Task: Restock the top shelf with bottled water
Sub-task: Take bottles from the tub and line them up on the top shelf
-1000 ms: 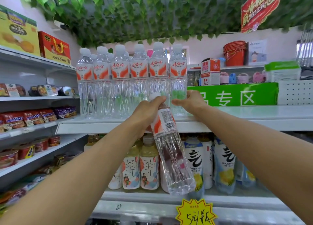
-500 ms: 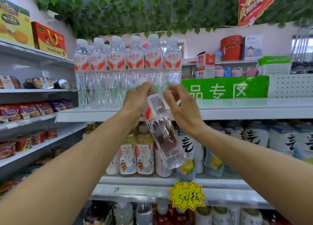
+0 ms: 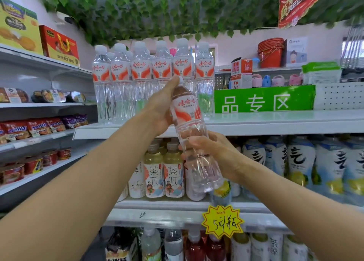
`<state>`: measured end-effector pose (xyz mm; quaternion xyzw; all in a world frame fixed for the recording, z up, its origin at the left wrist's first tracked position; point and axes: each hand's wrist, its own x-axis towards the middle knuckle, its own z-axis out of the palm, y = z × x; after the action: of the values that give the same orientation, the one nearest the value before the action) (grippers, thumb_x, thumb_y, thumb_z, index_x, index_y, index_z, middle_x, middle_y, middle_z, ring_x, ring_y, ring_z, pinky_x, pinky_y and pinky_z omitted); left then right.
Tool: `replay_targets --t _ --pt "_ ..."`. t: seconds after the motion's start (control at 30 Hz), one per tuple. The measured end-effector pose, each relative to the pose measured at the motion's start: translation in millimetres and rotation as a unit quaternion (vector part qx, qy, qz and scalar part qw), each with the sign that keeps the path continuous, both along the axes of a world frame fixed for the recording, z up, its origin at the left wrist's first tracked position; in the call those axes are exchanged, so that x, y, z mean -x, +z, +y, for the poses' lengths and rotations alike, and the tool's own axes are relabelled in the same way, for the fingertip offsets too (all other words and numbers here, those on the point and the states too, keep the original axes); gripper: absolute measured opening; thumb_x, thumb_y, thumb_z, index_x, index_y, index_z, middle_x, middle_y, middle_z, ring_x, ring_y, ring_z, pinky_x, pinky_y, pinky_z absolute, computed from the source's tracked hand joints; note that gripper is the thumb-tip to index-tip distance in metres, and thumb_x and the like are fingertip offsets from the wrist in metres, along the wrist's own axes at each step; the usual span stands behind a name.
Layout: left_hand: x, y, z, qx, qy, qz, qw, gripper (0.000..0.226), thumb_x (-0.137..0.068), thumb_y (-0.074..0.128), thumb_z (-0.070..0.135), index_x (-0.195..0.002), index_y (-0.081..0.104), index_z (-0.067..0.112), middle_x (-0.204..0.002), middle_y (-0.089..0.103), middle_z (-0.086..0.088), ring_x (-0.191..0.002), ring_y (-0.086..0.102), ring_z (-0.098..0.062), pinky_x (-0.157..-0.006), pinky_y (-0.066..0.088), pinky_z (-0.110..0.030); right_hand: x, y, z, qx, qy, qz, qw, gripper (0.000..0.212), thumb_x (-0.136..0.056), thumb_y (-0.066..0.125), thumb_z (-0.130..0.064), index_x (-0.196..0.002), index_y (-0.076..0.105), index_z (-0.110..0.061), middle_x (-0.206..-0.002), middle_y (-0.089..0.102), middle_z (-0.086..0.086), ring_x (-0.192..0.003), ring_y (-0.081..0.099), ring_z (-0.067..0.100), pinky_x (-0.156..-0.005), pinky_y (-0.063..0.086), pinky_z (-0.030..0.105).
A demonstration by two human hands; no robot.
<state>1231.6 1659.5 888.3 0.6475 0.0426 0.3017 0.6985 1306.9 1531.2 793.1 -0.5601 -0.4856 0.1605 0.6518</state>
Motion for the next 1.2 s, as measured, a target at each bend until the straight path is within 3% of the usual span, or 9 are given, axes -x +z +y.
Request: replay_targets --t 0.17,0.27,0.37,0.5,0.57,0.63,0.73,1.07,1.2 --pt "-3 4 -10 0.010 0.053 -0.038 0.998 0.031 -0.094 0.058 0.046 -0.100 0.062 0.016 -0.091 0.073 -0.005 -0.073 0.071 -0.020 -0.065 0.060 -0.035 5 -1 2 0.023 -0.048 -0.049 0.997 0.040 -0.077 0.078 -0.036 -0.111 0.068 -0.017 -0.101 0.075 0.003 -0.093 0.072 0.021 -0.090 0.056 0.046" --pt "-4 12 -11 -0.030 0.058 -0.076 0.995 0.031 -0.096 0.055 0.045 -0.099 0.064 0.016 -0.086 0.072 -0.002 -0.070 0.071 -0.018 -0.069 0.062 -0.037 9 7 -1 0.014 -0.124 -0.101 0.987 0.024 -0.083 0.077 -0.026 -0.102 0.065 -0.018 -0.084 0.074 -0.002 -0.077 0.073 0.010 -0.071 0.061 0.033" --pt "-1 28 -11 -0.092 0.050 -0.103 0.989 0.038 -0.101 0.044 0.047 -0.092 0.063 0.015 -0.081 0.069 0.001 -0.070 0.067 -0.013 -0.075 0.058 -0.034 10 23 -7 -0.021 -0.169 -0.130 0.977 0.026 -0.084 0.075 -0.026 -0.104 0.061 -0.017 -0.089 0.071 0.001 -0.076 0.073 0.012 -0.059 0.058 0.023" --pt "0 47 2 -0.249 0.137 -0.085 0.955 0.037 -0.102 0.043 0.043 -0.124 0.056 0.016 -0.120 0.062 -0.005 -0.110 0.058 -0.019 -0.094 0.047 -0.035 -7 61 -8 -0.063 -0.213 -0.124 0.967 0.046 -0.078 0.076 -0.039 -0.113 0.057 -0.017 -0.102 0.070 0.005 -0.095 0.071 0.022 -0.079 0.060 0.039" --pt "-2 42 10 -0.317 0.184 -0.076 0.927 0.043 -0.099 0.052 0.037 -0.138 0.047 0.019 -0.127 0.054 0.000 -0.113 0.051 -0.012 -0.094 0.042 -0.025 -20 81 -3 -0.088 -0.231 -0.103 0.963 0.057 -0.074 0.080 -0.044 -0.118 0.058 -0.015 -0.108 0.070 0.004 -0.104 0.067 0.022 -0.094 0.054 0.047" --pt "-10 33 18 -0.370 0.224 -0.065 0.899 0.051 -0.096 0.060 0.031 -0.143 0.043 0.020 -0.136 0.048 0.002 -0.122 0.044 -0.011 -0.100 0.036 -0.025 -35 97 4 -0.101 -0.246 -0.083 0.960 0.050 -0.079 0.079 -0.037 -0.119 0.059 -0.015 -0.111 0.068 0.001 -0.109 0.063 0.019 -0.098 0.049 0.042" --pt "-25 24 29 -0.412 0.270 -0.047 0.869 0.059 -0.091 0.068 0.029 -0.144 0.043 0.022 -0.146 0.041 -0.001 -0.137 0.035 -0.020 -0.116 0.030 -0.041 -54 105 19 -0.091 -0.267 -0.063 0.957 0.047 -0.083 0.077 -0.031 -0.123 0.059 -0.013 -0.114 0.066 0.002 -0.109 0.060 0.020 -0.094 0.044 0.037" --pt "-43 39 36 -0.526 0.319 -0.006 0.788 0.075 -0.090 0.069 0.032 -0.151 0.029 0.021 -0.155 0.031 -0.001 -0.144 0.021 -0.020 -0.118 0.017 -0.038 -85 92 46 -0.037 -0.317 -0.083 0.944 0.076 -0.076 0.080 -0.044 -0.138 0.046 -0.016 -0.139 0.053 0.006 -0.130 0.048 0.025 -0.109 0.040 0.050" --pt "-49 70 33 -0.547 0.344 -0.008 0.763 0.076 -0.091 0.067 0.040 -0.153 0.028 0.017 -0.153 0.034 -0.009 -0.144 0.023 -0.024 -0.118 0.020 -0.040 -91 92 40 0.018 -0.333 -0.145 0.932 0.072 -0.078 0.078 -0.043 -0.135 0.046 -0.014 -0.134 0.055 0.005 -0.125 0.052 0.026 -0.107 0.041 0.047"
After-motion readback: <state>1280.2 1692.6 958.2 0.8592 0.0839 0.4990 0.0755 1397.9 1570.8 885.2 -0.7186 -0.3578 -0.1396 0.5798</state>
